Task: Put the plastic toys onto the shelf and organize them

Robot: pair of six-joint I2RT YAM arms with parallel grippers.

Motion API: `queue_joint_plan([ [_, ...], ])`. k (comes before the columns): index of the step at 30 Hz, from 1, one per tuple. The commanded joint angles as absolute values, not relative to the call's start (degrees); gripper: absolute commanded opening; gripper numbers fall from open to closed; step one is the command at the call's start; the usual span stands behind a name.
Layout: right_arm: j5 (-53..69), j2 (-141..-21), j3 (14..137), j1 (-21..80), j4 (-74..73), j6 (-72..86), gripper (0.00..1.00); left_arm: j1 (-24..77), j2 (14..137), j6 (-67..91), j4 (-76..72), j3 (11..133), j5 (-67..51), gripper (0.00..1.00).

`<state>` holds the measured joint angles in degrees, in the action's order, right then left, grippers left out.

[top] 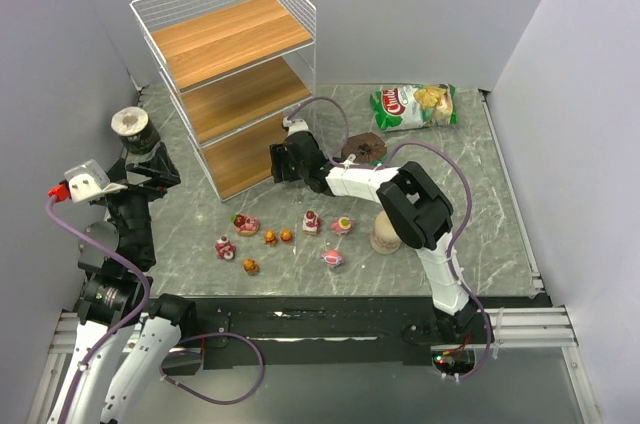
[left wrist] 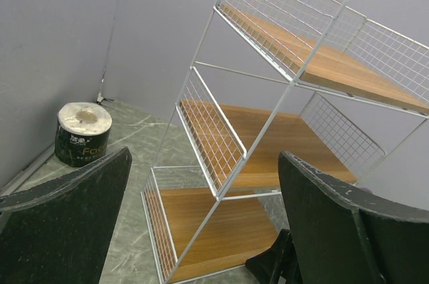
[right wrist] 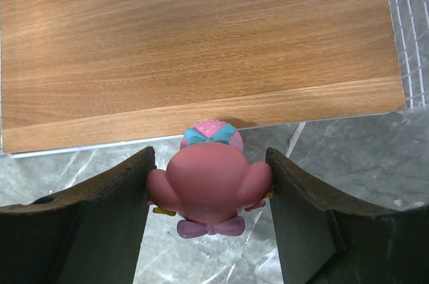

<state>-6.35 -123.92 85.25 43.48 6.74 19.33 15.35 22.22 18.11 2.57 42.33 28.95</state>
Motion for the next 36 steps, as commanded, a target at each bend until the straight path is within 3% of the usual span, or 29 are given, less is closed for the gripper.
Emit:
queue_joint_plan([
  [1, -8.52, -123.93, 87.54, 43.33, 9.58, 21.71, 0.51, 15.47, 21.71, 17.75, 0.44, 41.92, 29.18, 0.96],
  [26, -12.57, -130.78, 99.84, 43.51, -3.43, 23.55, 0.61, 15.47, 21.18, 17.75, 0.44, 41.66, 29.27, 0.96],
  [36, -13.18, -132.01, 102.48, 43.51, -5.97, 23.82, 0.71, 15.47, 20.74, 17.93, 0.44, 41.66, 29.27, 0.96],
])
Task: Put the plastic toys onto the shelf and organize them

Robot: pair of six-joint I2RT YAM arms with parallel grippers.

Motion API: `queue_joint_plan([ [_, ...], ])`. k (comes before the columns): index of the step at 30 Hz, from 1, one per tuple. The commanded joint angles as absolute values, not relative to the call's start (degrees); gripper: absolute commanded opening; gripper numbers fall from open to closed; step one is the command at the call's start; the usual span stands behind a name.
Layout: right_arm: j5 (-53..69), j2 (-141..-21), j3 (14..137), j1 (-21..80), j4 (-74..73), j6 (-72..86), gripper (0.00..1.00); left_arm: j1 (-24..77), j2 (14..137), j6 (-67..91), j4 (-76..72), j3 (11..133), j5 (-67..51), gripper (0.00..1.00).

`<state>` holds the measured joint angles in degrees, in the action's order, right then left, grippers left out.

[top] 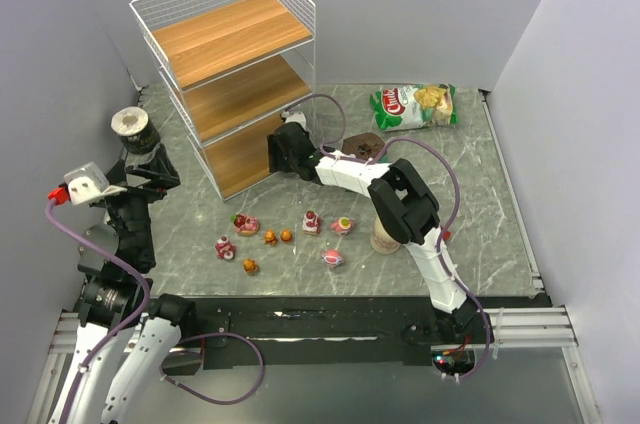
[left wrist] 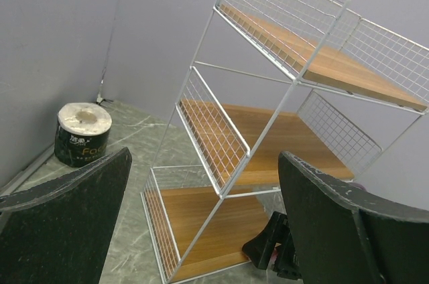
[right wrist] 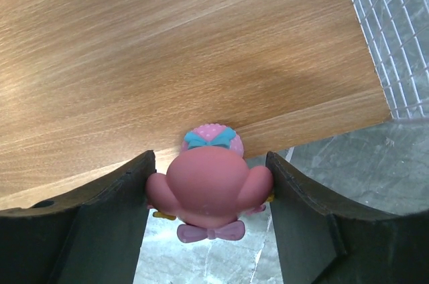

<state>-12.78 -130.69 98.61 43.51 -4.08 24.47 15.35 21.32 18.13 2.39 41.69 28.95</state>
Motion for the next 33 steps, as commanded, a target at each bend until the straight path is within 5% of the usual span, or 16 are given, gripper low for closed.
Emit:
queue_joint_plan([
  [1, -13.53, -132.19, 102.74, 43.51, -6.32, 23.82, 0.72, 15.47, 20.66, 17.93, 0.44, 41.66, 29.27, 0.96],
  [17, -12.65, -130.17, 98.54, 43.51, -0.70, 28.91, 0.78, 15.47, 20.30, 17.75, 0.44, 41.22, 29.44, 0.96],
  [33, -11.17, -114.26, 85.17, 42.80, -5.10, 43.50, 0.84, 15.47, 20.57, 18.90, 1.05, 41.83, 27.95, 0.96],
])
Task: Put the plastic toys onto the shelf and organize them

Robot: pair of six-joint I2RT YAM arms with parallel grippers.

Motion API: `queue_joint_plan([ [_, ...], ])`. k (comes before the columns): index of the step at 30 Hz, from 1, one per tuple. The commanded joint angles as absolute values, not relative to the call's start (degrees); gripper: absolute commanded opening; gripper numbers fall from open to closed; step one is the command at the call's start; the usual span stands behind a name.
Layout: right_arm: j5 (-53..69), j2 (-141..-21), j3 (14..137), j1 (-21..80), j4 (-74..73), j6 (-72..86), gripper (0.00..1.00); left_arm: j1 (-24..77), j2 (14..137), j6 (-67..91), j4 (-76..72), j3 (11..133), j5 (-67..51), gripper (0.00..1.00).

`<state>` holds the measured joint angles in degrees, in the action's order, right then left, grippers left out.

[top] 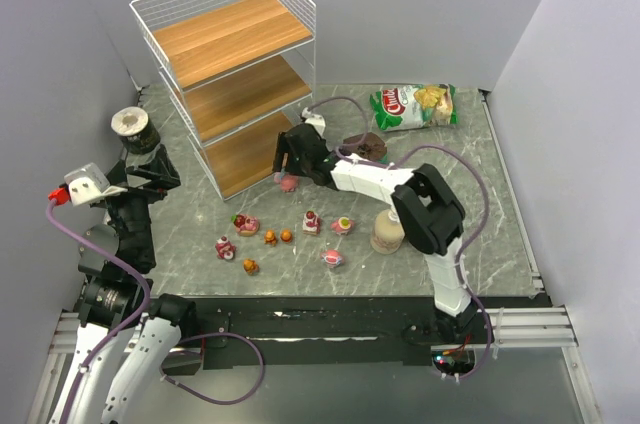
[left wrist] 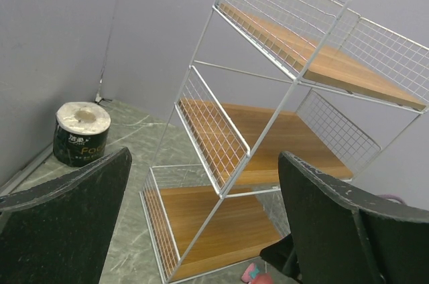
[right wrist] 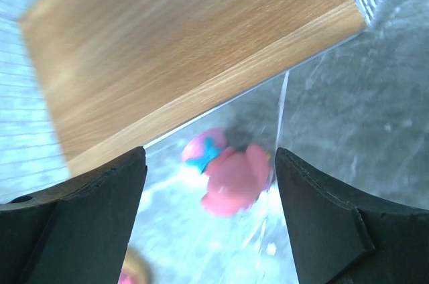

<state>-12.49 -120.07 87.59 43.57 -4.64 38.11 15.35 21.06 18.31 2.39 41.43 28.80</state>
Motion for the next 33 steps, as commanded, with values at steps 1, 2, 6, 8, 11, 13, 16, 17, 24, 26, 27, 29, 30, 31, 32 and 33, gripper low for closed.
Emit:
queue_joint_plan([
  [1, -10.12, -113.82, 84.91, 42.63, -5.53, 44.38, 0.85, 15.47, 20.91, 18.98, 1.14, 42.10, 27.69, 0.96],
  [2, -8.37, -113.64, 84.38, 42.37, -5.80, 46.21, 0.85, 15.47, 21.18, 19.07, 1.49, 42.36, 26.64, 0.96],
  [6, -4.75, -113.03, 81.92, 41.58, -6.15, 51.76, 0.85, 15.47, 23.55, 19.86, 4.12, 44.38, 24.17, 0.96],
  [8, -3.70, -113.20, 80.69, 41.40, -6.15, 54.82, 0.85, 15.47, 24.43, 20.21, 4.83, 45.09, 22.68, 0.96],
  [11, -2.20, -114.34, 80.59, 40.78, -7.03, 57.73, 0.84, 15.47, 25.49, 19.95, 5.01, 45.53, 18.91, 0.96],
  [13, -1.50, -115.57, 81.38, 40.69, -7.73, 58.71, 0.84, 15.47, 25.93, 20.04, 5.01, 45.70, 17.14, 0.96],
  [16, -1.06, -117.07, 82.35, 40.78, -8.44, 60.11, 0.82, 15.47, 26.28, 20.13, 5.18, 45.88, 16.52, 0.96],
  [17, -0.88, -117.42, 82.70, 40.69, -8.79, 60.73, 0.81, 15.47, 26.28, 20.13, 5.10, 45.88, 16.52, 0.96],
  [24, -0.44, -120.93, 85.08, 40.61, -10.63, 63.01, 0.73, 15.47, 26.28, 20.13, 4.92, 45.70, 16.08, 0.96],
  [26, -1.14, -121.29, 85.08, 40.61, -10.90, 63.98, 0.72, 15.47, 26.28, 20.04, 4.75, 45.62, 16.00, 0.96],
  [27, -1.40, -121.38, 84.82, 40.52, -10.38, 64.25, 0.71, 15.47, 26.28, 20.04, 4.66, 45.53, 16.00, 0.96],
  [29, -2.19, -121.46, 84.38, 40.52, -10.02, 64.86, 0.70, 15.47, 26.19, 19.95, 4.48, 45.35, 16.17, 0.96],
  [30, -2.37, -121.55, 84.11, 40.43, -9.32, 65.04, 0.70, 15.47, 26.19, 19.95, 4.40, 45.35, 16.26, 0.96],
  [31, -2.55, -121.47, 83.76, 40.52, -9.06, 65.47, 0.70, 15.47, 26.19, 19.95, 4.39, 45.26, 16.26, 0.96],
  [32, -2.81, -121.46, 83.67, 40.52, -8.88, 65.74, 0.70, 15.47, 26.19, 19.95, 4.39, 45.26, 16.26, 0.96],
  [33, -3.16, -121.64, 83.67, 40.43, -8.79, 65.83, 0.69, 15.47, 26.28, 19.95, 4.31, 45.26, 16.17, 0.96],
])
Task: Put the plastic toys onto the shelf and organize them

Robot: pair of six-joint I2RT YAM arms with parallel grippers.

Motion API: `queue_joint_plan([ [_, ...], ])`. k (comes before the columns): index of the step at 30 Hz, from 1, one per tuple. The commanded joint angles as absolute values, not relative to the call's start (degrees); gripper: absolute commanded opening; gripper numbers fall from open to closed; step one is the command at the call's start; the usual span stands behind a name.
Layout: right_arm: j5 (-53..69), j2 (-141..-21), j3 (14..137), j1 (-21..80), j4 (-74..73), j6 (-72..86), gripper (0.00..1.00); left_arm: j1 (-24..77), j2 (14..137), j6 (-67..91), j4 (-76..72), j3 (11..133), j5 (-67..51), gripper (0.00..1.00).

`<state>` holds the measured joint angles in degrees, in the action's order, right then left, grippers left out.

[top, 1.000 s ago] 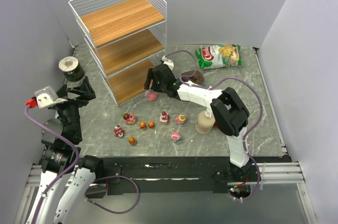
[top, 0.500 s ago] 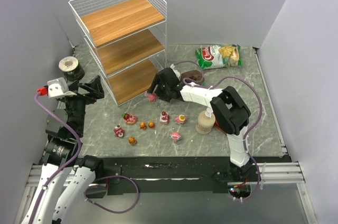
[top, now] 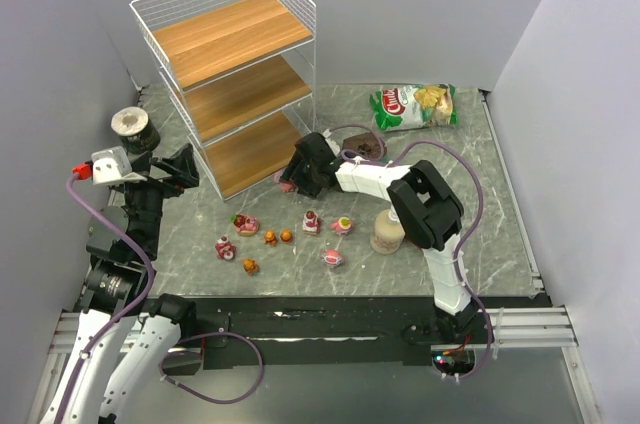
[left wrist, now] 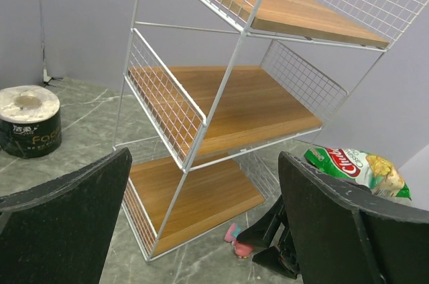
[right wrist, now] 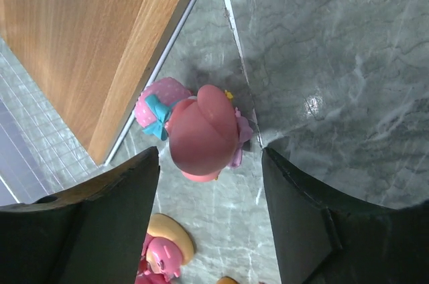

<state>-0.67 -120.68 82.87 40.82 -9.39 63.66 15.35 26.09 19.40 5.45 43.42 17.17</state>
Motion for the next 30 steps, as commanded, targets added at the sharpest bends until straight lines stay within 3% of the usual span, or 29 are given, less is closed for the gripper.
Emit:
queue_joint_plan([
  [1, -3.34, -121.81, 83.67, 40.52, -8.96, 66.27, 0.69, 15.47, 26.28, 19.86, 4.39, 45.26, 16.17, 0.96],
  [5, -4.13, -122.08, 83.23, 40.43, -8.53, 66.45, 0.62, 15.47, 26.37, 19.95, 4.22, 45.18, 16.00, 0.96],
  [6, -3.96, -122.08, 83.15, 40.52, -8.35, 66.27, 0.48, 15.47, 26.45, 19.95, 4.31, 45.18, 15.82, 0.96],
  [8, -3.96, -121.91, 83.06, 40.43, -8.18, 65.74, 0.35, 15.47, 26.54, 19.95, 4.31, 45.18, 15.73, 0.96],
  [9, -3.96, -121.73, 82.71, 40.34, -7.83, 65.13, 0.23, 15.47, 26.54, 20.04, 4.22, 45.18, 15.47, 0.96],
  [13, -3.95, -120.24, 81.65, 40.43, -6.68, 60.05, 0.01, 15.47, 26.54, 20.56, 4.22, 45.26, 14.86, 0.96],
  [18, -3.25, -114.45, 78.85, 40.43, -5.36, 50.90, 0.00, 15.47, 25.84, 22.58, 4.31, 45.09, 11.35, 0.98],
  [23, 1.82, -104.44, 73.84, 40.69, -4.22, 39.04, 0.00, 15.47, 28.55, 23.46, 8.43, 46.93, -10.21, 0.99],
  [30, 13.25, -92.65, 67.16, 41.66, -6.68, 28.84, 0.00, 15.56, 34.89, 35.92, 7.12, 41.14, -23.38, 0.84],
])
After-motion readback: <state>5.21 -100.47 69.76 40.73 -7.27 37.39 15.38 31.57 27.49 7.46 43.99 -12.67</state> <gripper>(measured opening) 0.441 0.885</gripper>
